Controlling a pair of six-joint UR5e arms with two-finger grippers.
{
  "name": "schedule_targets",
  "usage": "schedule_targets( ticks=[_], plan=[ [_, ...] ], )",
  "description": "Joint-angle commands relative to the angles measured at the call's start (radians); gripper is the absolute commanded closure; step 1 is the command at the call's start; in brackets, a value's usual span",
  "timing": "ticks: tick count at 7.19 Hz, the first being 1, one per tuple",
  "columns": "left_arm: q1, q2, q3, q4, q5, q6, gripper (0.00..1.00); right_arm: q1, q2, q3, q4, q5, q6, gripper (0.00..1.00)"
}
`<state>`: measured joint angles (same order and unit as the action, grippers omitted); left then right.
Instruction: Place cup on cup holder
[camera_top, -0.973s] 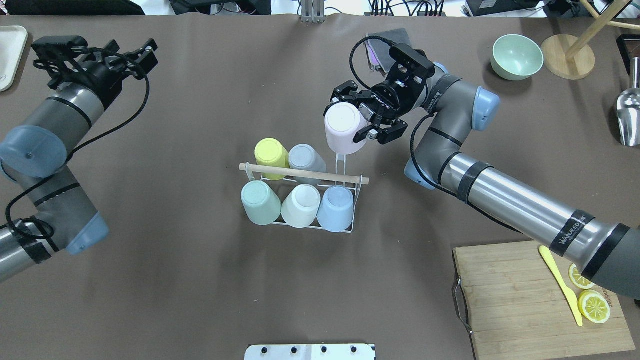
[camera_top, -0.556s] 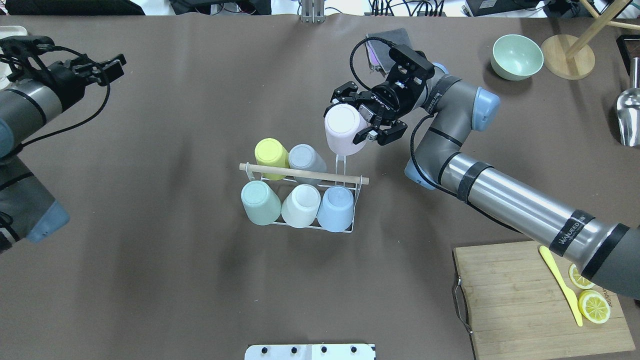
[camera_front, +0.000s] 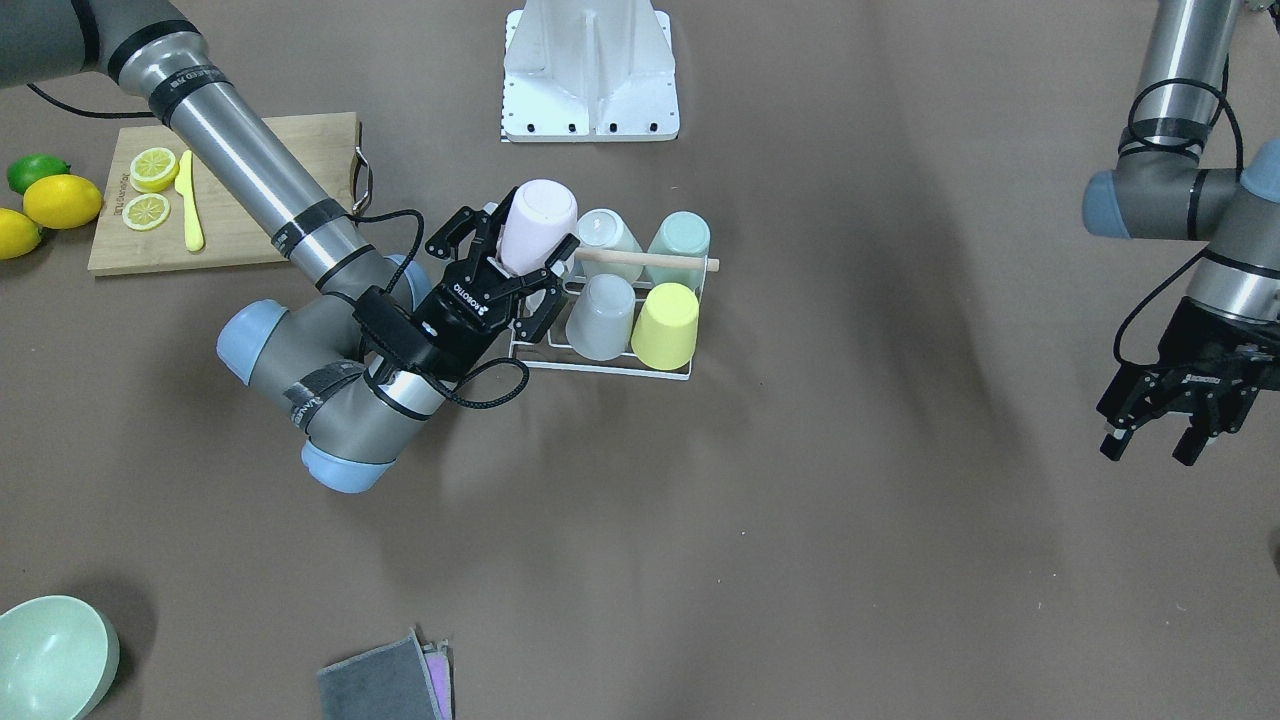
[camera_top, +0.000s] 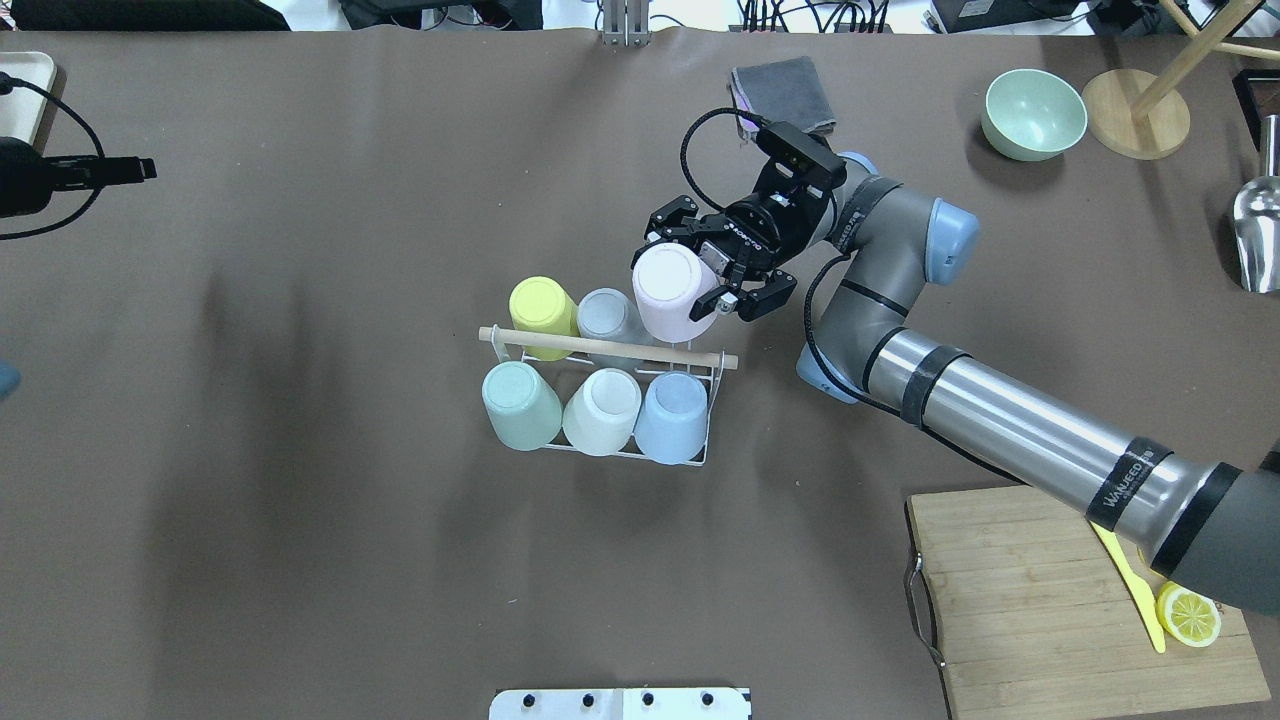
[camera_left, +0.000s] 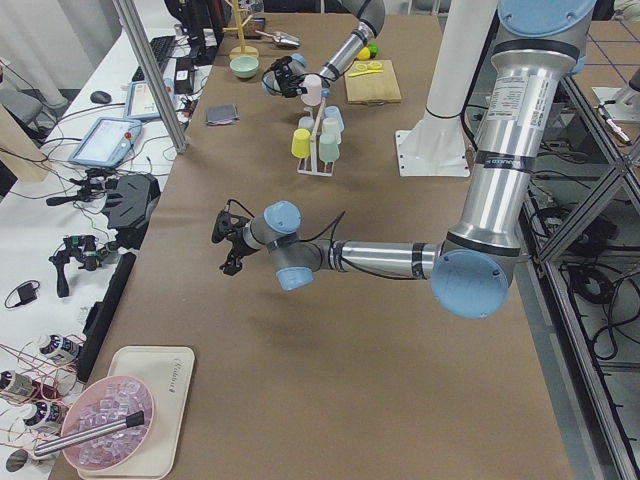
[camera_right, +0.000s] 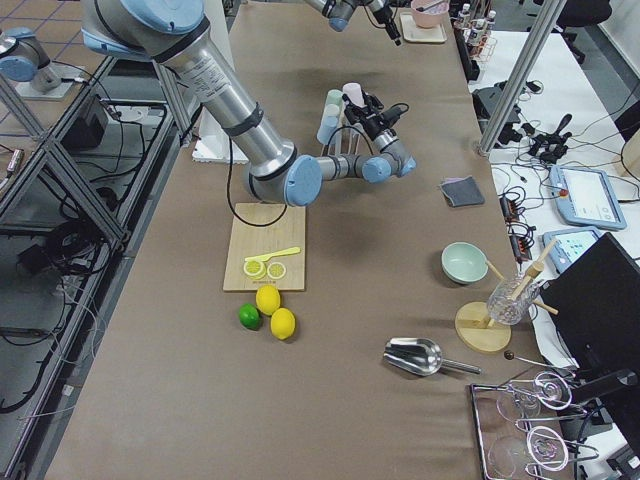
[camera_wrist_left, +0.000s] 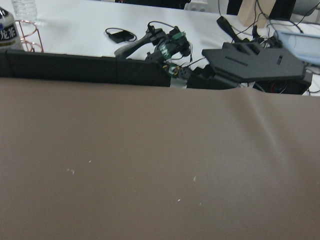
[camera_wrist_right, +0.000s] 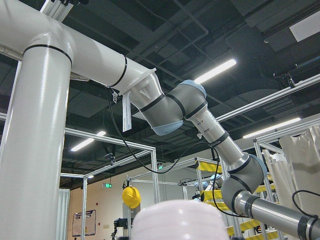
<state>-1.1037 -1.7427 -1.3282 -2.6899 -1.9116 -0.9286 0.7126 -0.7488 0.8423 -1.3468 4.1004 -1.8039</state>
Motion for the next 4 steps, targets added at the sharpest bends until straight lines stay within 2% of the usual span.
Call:
schedule_targets(
  ticks=[1,2,4],
  plan=[
    [-0.066,0.0,0.001,0.231,-0.176,0.145,0.03,-0.004,0.0,0.0,0.0,-0.002,0.001,0.69],
    [-0.093,0.0,0.0,0.337,-0.238,0.216,0.03,-0.004,0.002,0.0,0.0,0.0,0.001,0.68],
    [-0.152,0.003,-0.008,0.531,-0.306,0.408,0.03,0.001,0.008,0.0,0.0,0.005,0.009,0.68]
  ],
)
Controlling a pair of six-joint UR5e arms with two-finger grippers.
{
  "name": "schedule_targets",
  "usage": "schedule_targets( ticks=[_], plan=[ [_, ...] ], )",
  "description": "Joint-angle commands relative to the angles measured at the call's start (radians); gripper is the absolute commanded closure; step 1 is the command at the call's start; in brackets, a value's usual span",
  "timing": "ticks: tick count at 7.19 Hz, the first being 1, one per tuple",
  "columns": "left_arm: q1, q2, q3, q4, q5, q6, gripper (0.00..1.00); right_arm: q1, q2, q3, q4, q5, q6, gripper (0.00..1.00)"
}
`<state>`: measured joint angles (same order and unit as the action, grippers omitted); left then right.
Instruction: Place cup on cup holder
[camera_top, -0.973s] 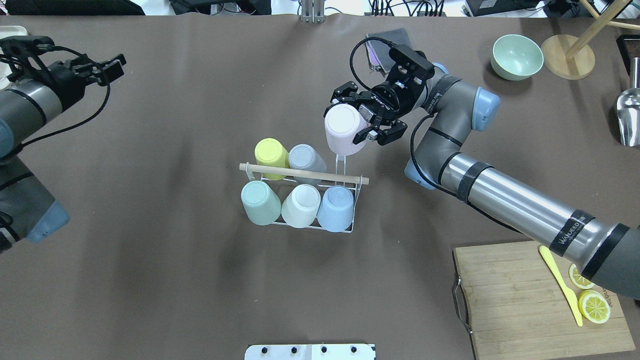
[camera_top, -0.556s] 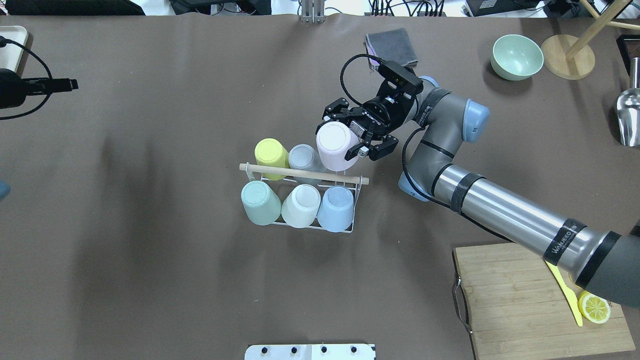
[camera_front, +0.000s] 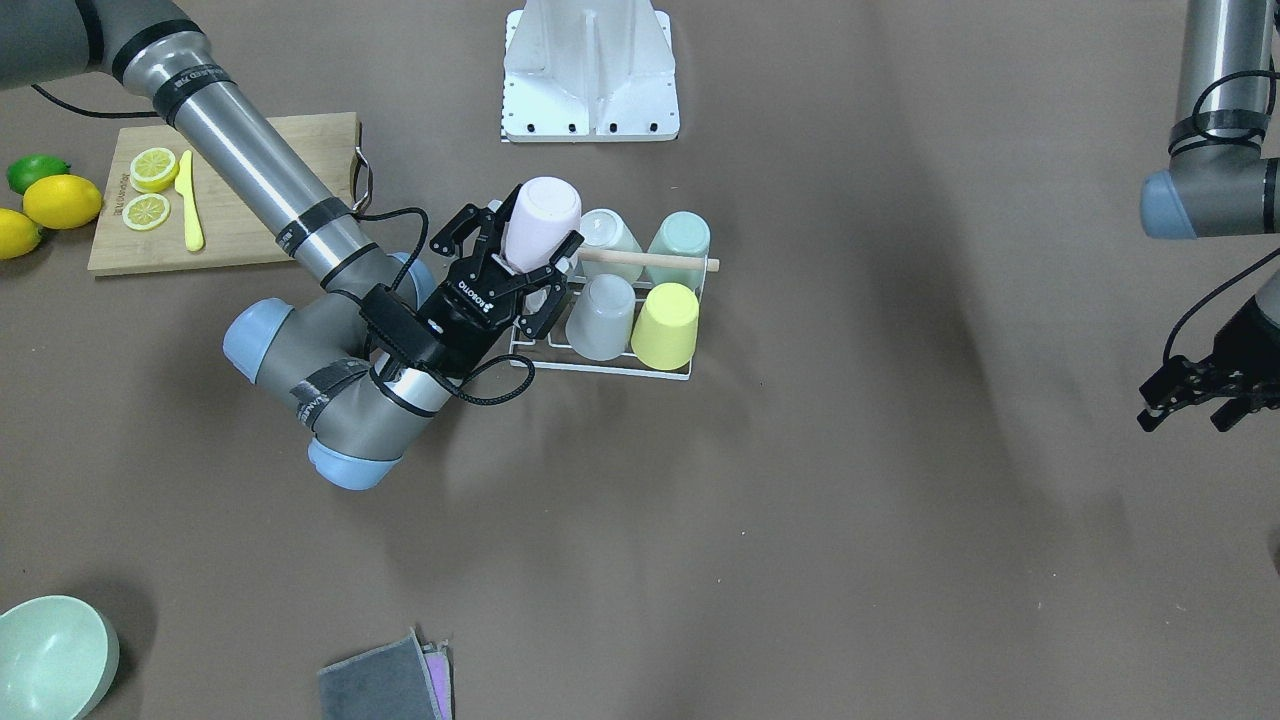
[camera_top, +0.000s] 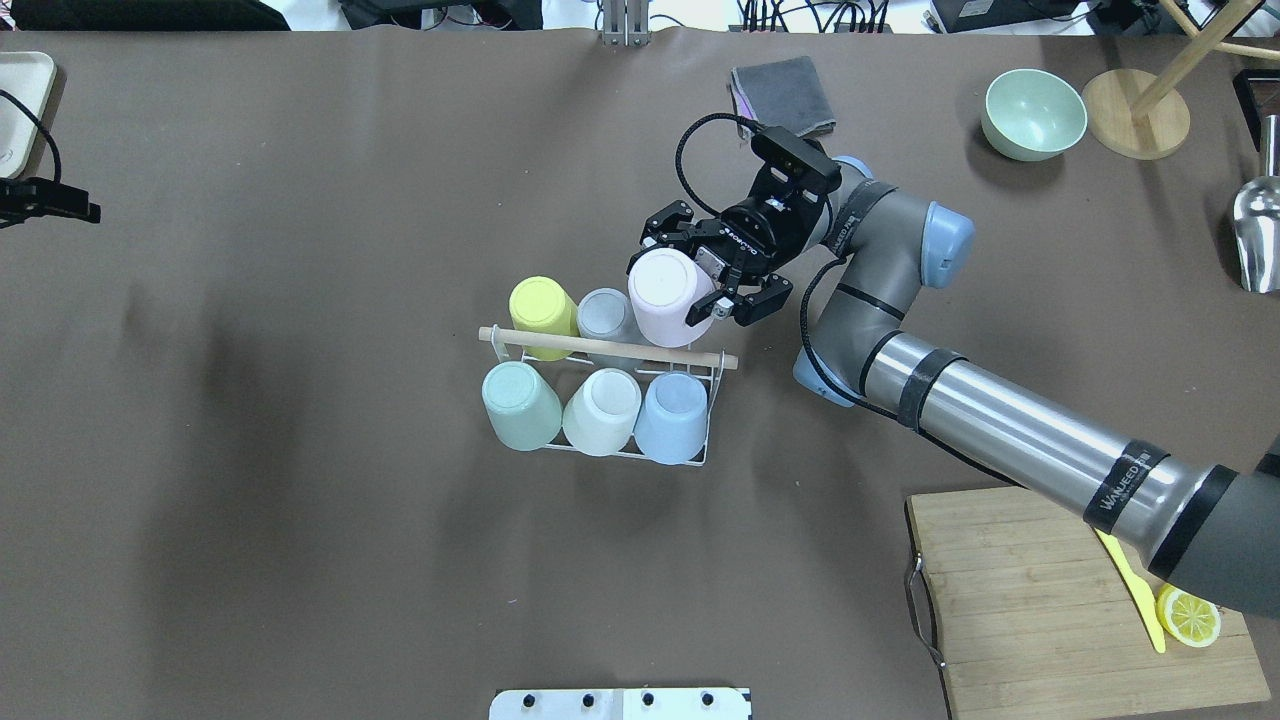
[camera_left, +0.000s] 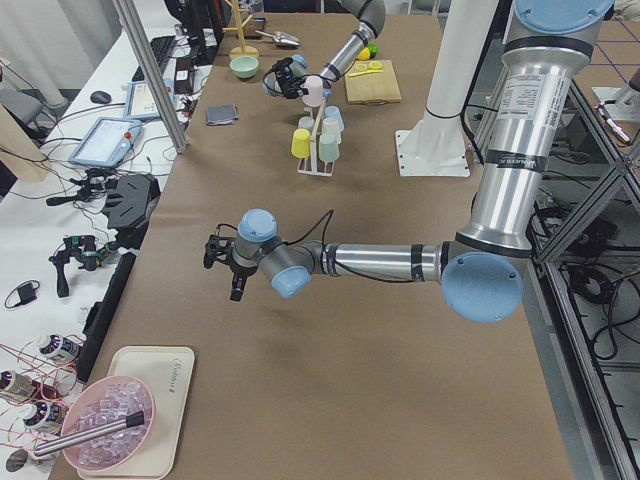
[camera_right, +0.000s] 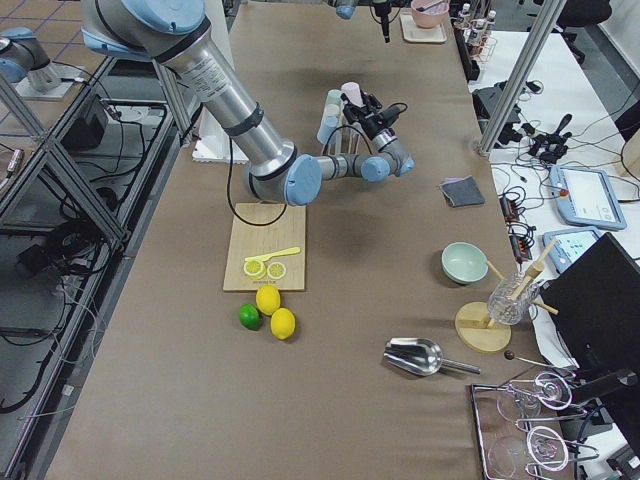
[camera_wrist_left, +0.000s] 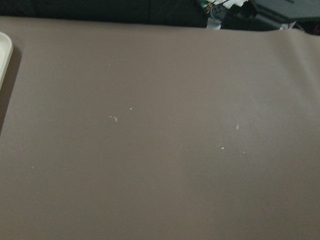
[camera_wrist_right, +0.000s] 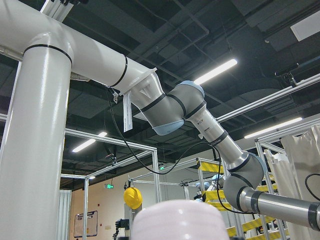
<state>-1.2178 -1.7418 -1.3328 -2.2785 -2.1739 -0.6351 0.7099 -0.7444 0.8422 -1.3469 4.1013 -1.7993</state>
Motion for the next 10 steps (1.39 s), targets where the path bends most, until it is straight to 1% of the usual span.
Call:
schedule_targets(
  ticks=[1,3,4,5,6,7,8,9,10],
  plan=[
    [-0.078,0.004,-0.006,0.192,-0.065,0.202,0.03,0.01,0.005,0.0,0.0,0.007,0.006,0.68],
    [-0.172,0.005,-0.013,0.31,-0.11,0.347,0.03,0.023,0.002,0.0,0.0,0.011,0.008,0.67],
    [-0.207,0.005,-0.014,0.367,-0.118,0.392,0.03,0.026,0.002,-0.002,0.0,0.013,0.008,0.67],
    [-0.225,0.017,-0.017,0.399,-0.13,0.426,0.03,0.028,0.0,-0.003,0.0,0.014,0.008,0.66],
    [-0.244,0.027,-0.032,0.459,-0.144,0.472,0.03,0.028,0.002,-0.003,0.0,0.013,0.008,0.63],
    [-0.247,0.069,-0.063,0.515,-0.144,0.527,0.03,0.028,0.002,-0.003,0.0,0.013,0.009,0.6],
    [-0.25,0.108,-0.063,0.522,-0.144,0.57,0.03,0.028,0.003,-0.003,-0.001,0.014,0.015,0.22],
    [-0.253,0.134,-0.066,0.522,-0.144,0.59,0.03,0.028,0.005,-0.003,0.0,0.014,0.034,0.01],
    [-0.268,0.158,-0.066,0.524,-0.142,0.627,0.03,0.028,0.005,-0.003,0.0,0.016,0.034,0.0]
  ],
)
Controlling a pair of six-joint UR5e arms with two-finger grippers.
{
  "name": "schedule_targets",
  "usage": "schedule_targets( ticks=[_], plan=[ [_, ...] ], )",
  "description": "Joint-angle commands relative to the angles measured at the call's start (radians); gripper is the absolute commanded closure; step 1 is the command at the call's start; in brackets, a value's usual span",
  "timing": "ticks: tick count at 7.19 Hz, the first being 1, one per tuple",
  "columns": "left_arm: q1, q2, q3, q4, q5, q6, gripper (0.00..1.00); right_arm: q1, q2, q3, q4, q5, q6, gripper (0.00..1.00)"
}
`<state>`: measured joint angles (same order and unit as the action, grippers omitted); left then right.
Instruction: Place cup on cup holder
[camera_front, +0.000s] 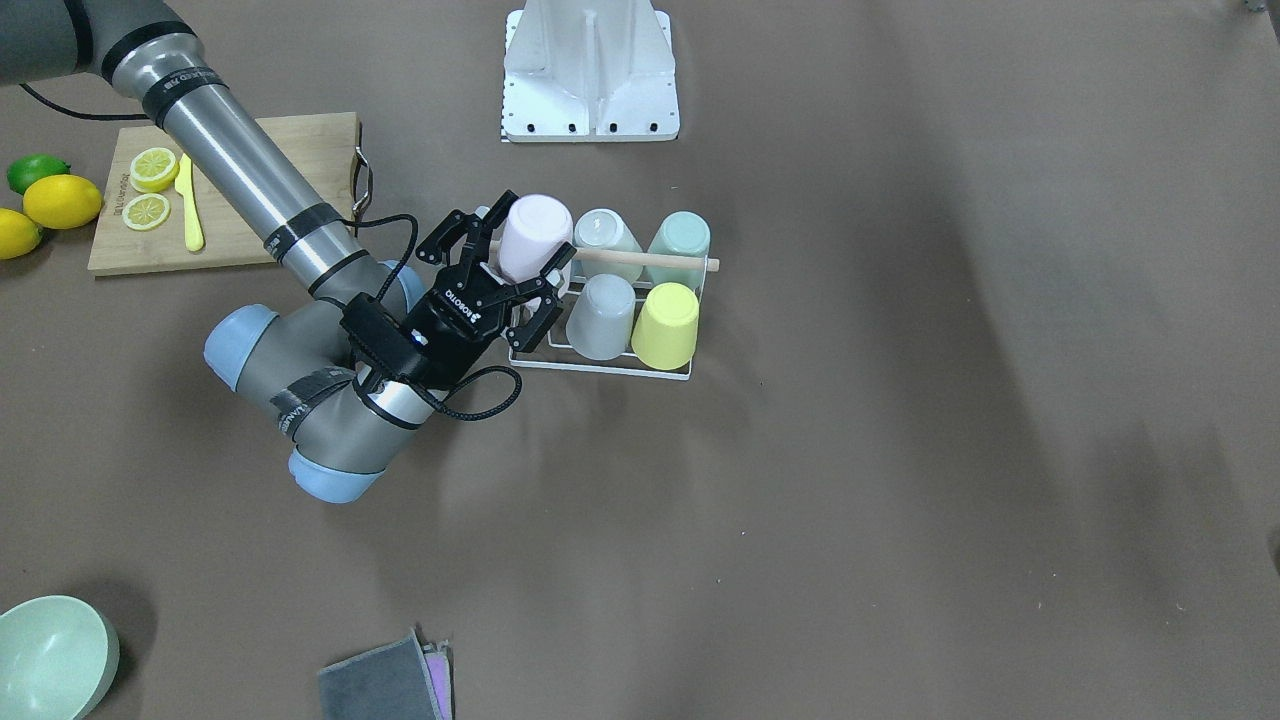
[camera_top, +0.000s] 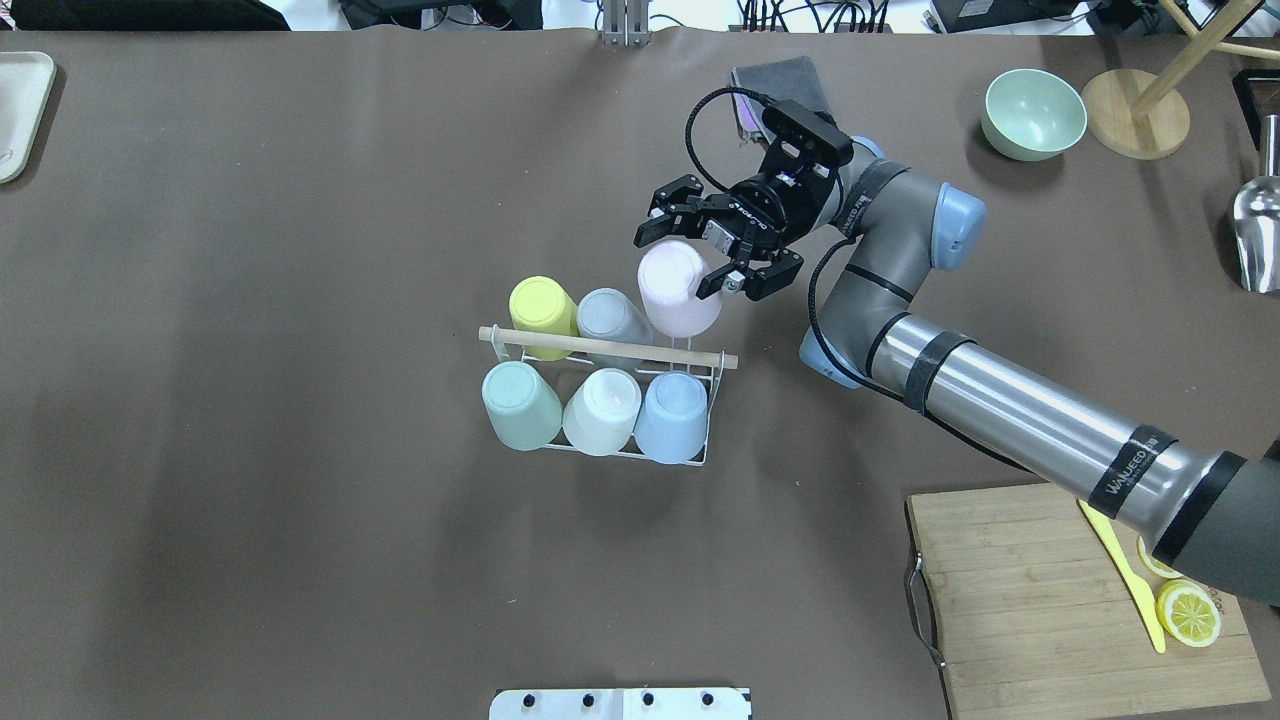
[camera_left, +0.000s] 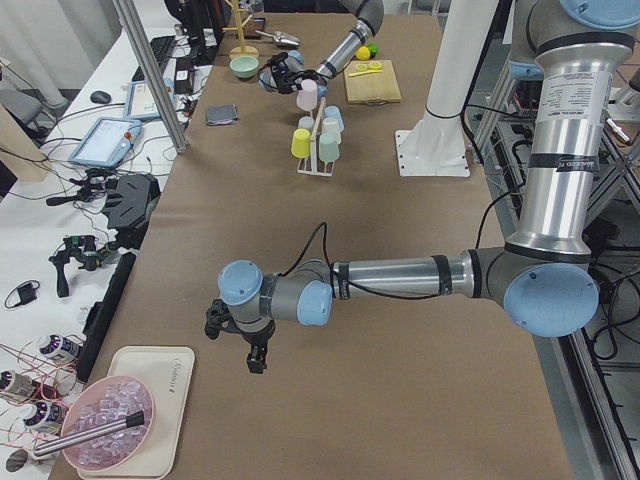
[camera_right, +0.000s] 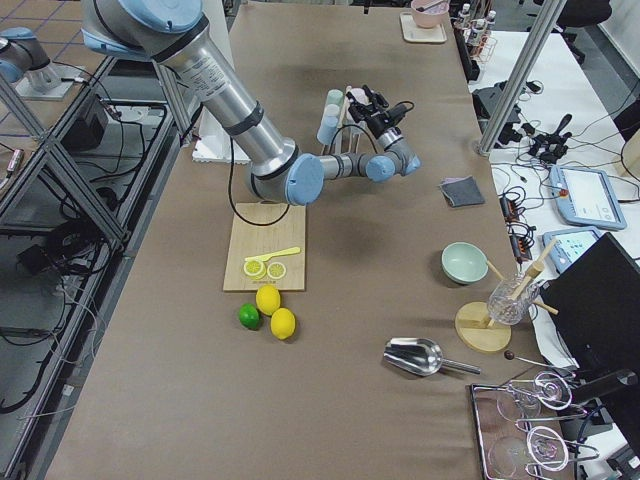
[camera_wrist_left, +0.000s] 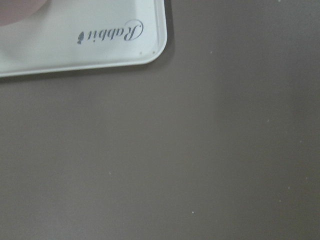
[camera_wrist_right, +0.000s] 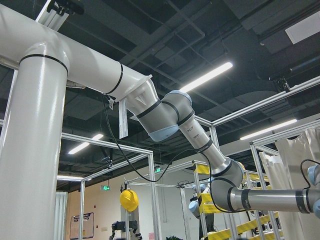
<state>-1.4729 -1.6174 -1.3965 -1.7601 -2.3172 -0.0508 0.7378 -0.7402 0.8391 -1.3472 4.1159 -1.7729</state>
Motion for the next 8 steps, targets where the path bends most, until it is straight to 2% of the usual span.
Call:
schedule_targets(
  ticks=[1,3,4,7,8],
  plan=[
    [-0.02,0.039,-0.006,0.005,-0.001,0.034,0.03,0.0,0.001,0.0,0.0,0.001,0.007,0.0],
    [-0.018,0.043,-0.068,0.005,0.004,-0.067,0.03,0.008,-0.004,0.003,0.0,0.006,0.012,0.0],
    [-0.018,0.043,-0.065,0.004,0.001,-0.061,0.03,0.037,-0.028,0.011,-0.003,0.0,0.041,0.01],
    [-0.014,0.043,-0.056,0.004,0.01,-0.058,0.03,0.127,-0.155,0.081,-0.019,-0.061,0.281,0.01],
    [-0.009,0.042,-0.056,0.013,0.013,-0.061,0.03,0.158,-0.188,0.144,-0.085,-0.092,0.346,0.01]
  ],
)
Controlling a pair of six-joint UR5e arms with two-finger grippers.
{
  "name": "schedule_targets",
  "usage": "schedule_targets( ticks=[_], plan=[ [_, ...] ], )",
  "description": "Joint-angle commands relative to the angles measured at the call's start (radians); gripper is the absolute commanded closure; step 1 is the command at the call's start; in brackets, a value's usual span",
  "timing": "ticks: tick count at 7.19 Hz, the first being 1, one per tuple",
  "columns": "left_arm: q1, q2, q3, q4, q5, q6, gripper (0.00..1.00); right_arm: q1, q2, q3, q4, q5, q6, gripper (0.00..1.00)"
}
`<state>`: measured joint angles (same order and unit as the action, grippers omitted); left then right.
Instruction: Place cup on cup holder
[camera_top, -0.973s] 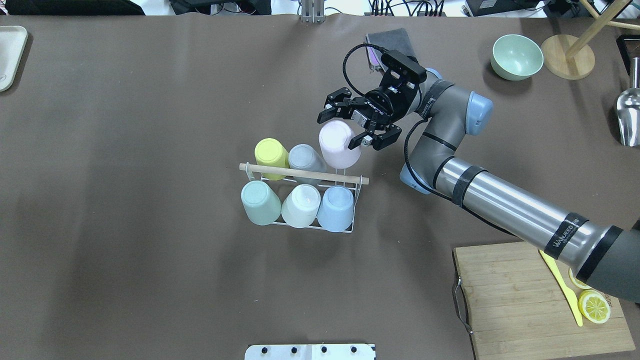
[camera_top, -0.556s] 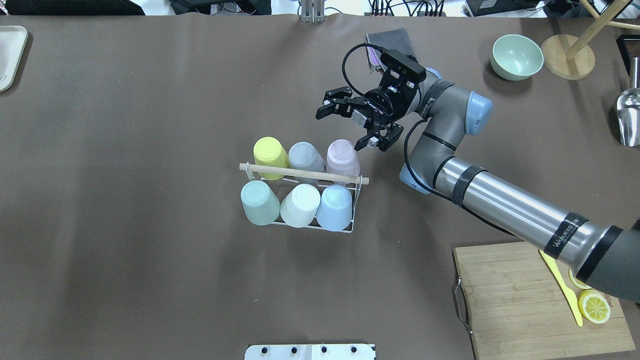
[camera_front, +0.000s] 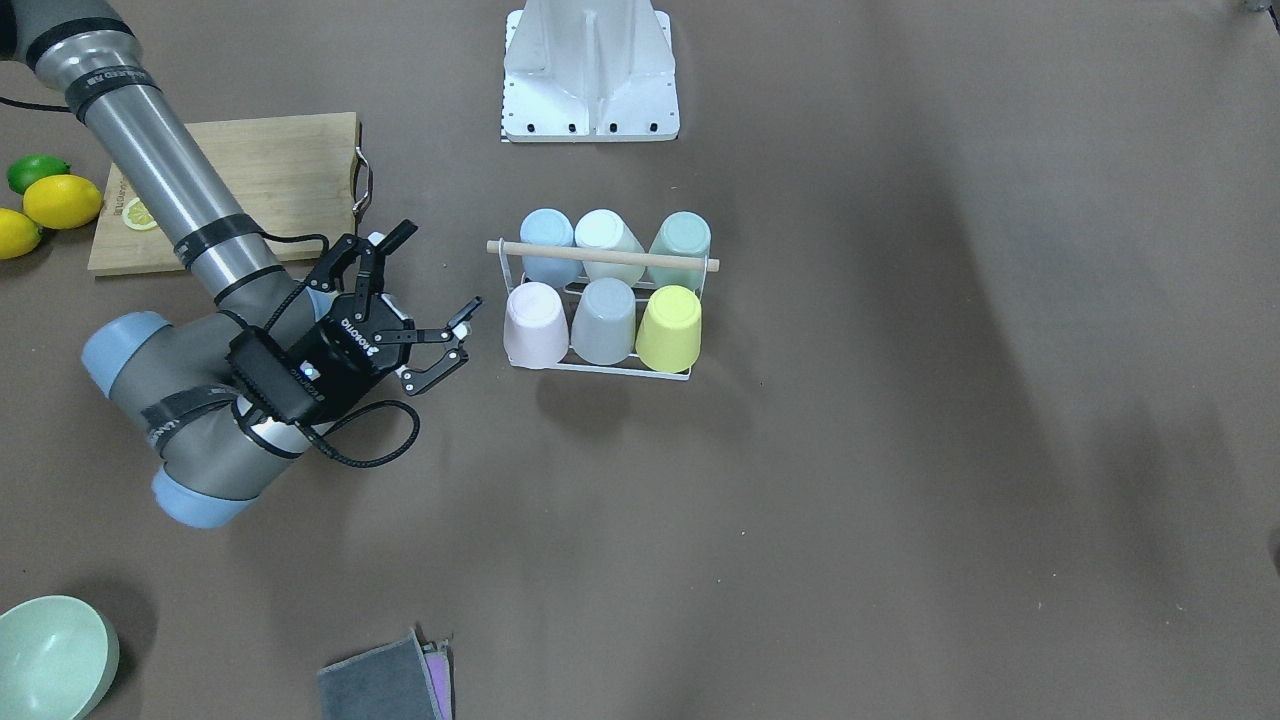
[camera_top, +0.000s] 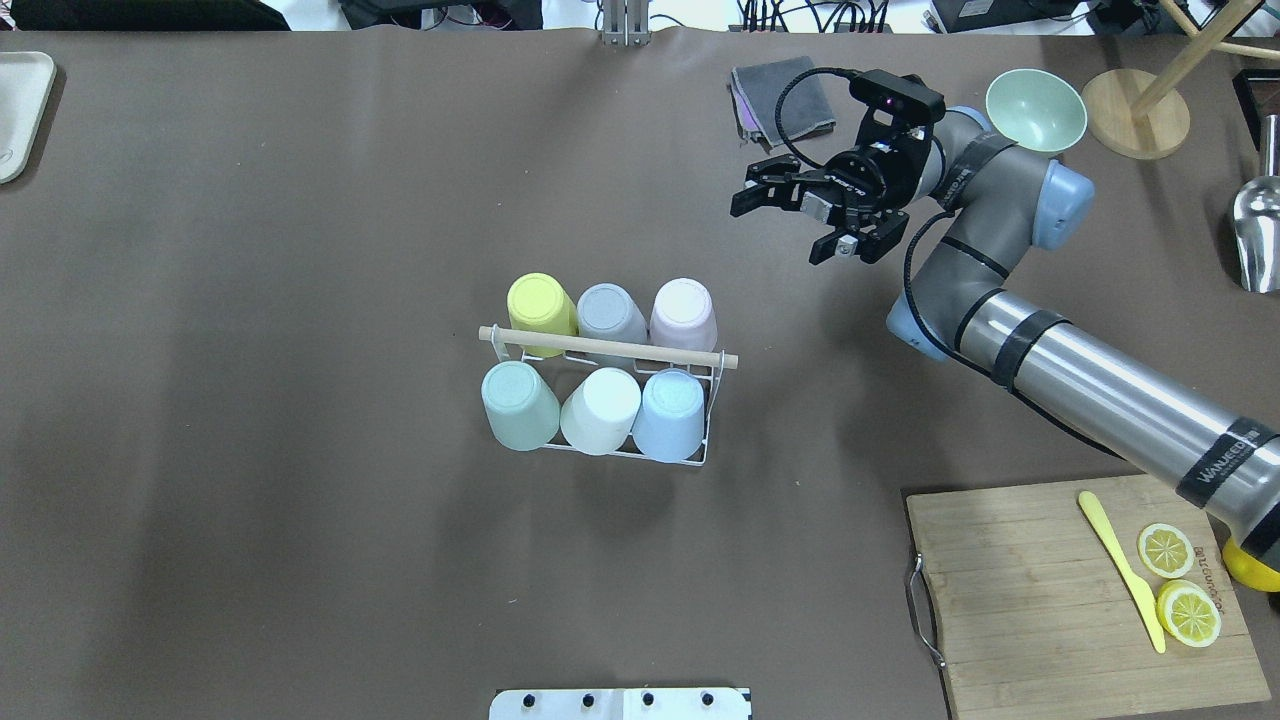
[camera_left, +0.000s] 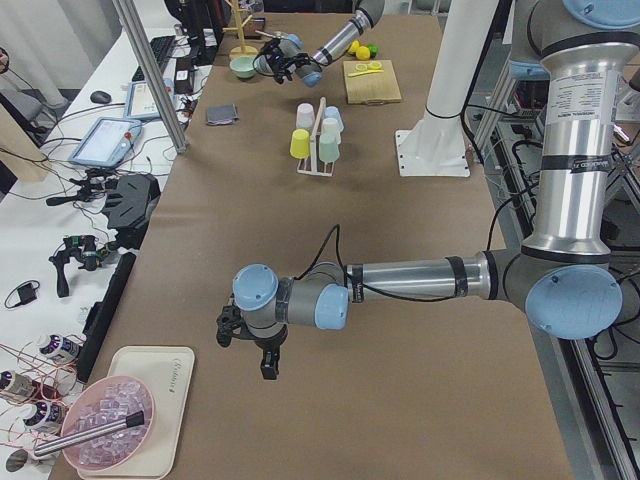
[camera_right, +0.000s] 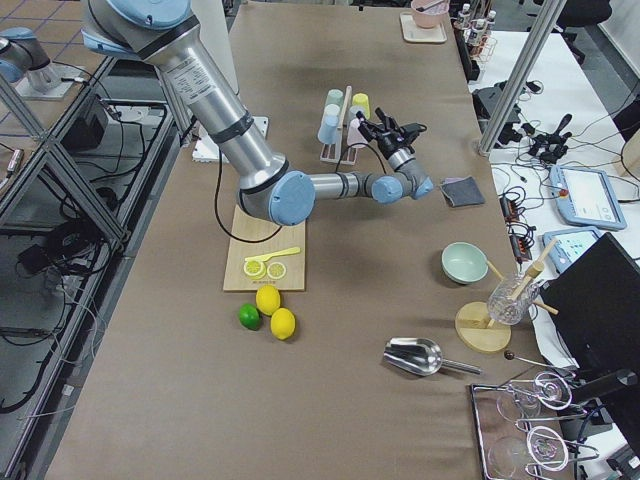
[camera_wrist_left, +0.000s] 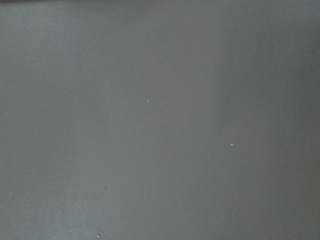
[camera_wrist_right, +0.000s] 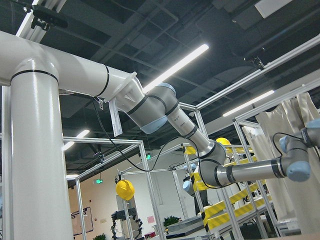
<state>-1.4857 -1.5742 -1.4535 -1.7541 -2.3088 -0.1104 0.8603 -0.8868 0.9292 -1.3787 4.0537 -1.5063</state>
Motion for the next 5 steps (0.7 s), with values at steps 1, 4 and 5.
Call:
schedule_targets(
  ticks=[1,4,5],
  plan=[
    [0.007,-0.007,-0.016,0.063,0.003,-0.008,0.03,0.075,-0.114,0.176,-0.134,-0.071,0.166,0.01],
    [0.008,0.009,-0.036,0.096,0.003,0.0,0.02,0.152,-0.247,0.339,-0.257,-0.177,0.339,0.01],
    [0.007,0.016,-0.05,0.093,-0.004,0.002,0.03,0.19,-0.301,0.438,-0.36,-0.252,0.404,0.01]
  ],
)
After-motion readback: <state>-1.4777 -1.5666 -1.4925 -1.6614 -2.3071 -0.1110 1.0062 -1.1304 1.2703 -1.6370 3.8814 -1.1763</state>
